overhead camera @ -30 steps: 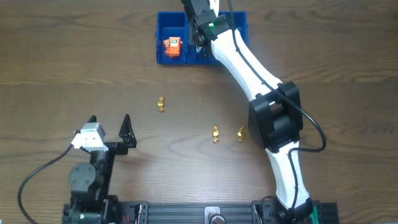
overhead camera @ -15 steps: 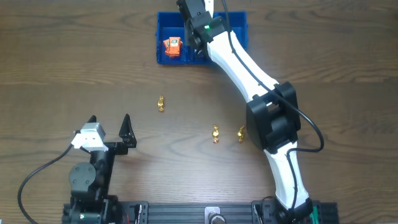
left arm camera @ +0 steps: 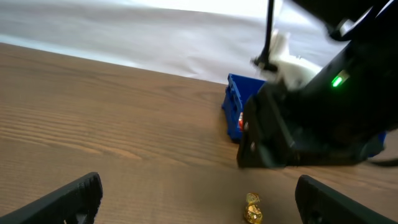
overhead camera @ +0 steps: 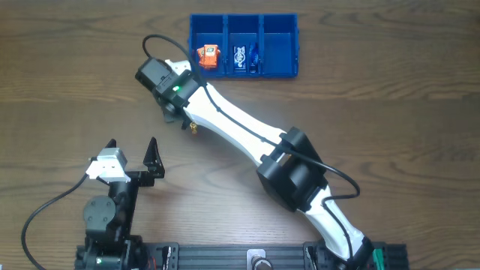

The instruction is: Sort Candies Into Trays

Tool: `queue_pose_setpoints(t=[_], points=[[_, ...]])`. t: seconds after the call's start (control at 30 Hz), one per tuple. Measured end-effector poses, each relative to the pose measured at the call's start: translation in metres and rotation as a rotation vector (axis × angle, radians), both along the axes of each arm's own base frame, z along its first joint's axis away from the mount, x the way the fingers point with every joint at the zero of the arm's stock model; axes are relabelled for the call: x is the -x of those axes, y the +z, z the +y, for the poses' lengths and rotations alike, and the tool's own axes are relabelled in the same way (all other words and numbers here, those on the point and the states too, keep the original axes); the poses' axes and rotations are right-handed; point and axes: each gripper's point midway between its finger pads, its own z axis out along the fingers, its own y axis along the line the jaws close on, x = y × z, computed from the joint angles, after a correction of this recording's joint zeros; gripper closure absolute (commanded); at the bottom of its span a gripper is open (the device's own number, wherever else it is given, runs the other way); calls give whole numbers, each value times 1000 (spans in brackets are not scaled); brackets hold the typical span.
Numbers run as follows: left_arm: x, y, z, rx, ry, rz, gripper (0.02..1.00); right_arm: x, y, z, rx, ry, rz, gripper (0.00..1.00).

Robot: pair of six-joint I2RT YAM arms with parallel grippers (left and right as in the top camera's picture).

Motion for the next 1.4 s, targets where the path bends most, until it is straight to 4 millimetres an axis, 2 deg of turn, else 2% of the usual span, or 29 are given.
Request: queue_pose_setpoints(t=[0.03,0.07,0.17,0.27,0.4,0.47,0.67,0.93,1.0,1.03,1.07,1.1,1.17,1.2,1.23,1.27,1.33,1.37,1.4], points=[[0,0,0,0,0,0,20,1,-8,0,6,-8,15,384],[0,0,0,0,0,0,20,5,-33,-2,30,-30,62,395],[0,0,0,0,0,0,20,20,-71,-14,100,-66,160,408],[0,0,0,0,0,0,20,20,-72,-14,94,-79,162,454],[0,0,0,0,0,0,20,19,-72,-12,84,-89,161,597],[0,0,0,0,0,0,20,19,-71,-12,81,-91,159,621],[0,0,0,0,0,0,23,17,-71,-9,69,-98,153,831],[0,0,0,0,0,0,20,18,-69,-15,87,-102,157,875],[0,0,0,0,0,0,23,14,-48,-29,108,-110,136,873],[0,0,0,0,0,0,23,0,-17,-40,83,-122,82,871],[0,0,0,0,0,0,20,-19,29,-55,35,-149,2,871],[0,0,0,0,0,0,20,-34,65,-72,-5,-178,-63,871],[0,0,0,0,0,0,20,-65,118,-110,-59,-236,-179,871],[0,0,0,0,0,0,20,-86,139,-137,-72,-279,-239,871],[0,0,0,0,0,0,20,-106,146,-167,-56,-325,-277,871],[0,0,0,0,0,0,20,-124,142,-190,-36,-352,-297,871],[0,0,0,0,0,0,20,-148,124,-215,0,-377,-302,866],[0,0,0,0,0,0,20,-157,107,-226,27,-385,-287,864],[0,0,0,0,0,1,20,-163,96,-232,40,-389,-277,864]])
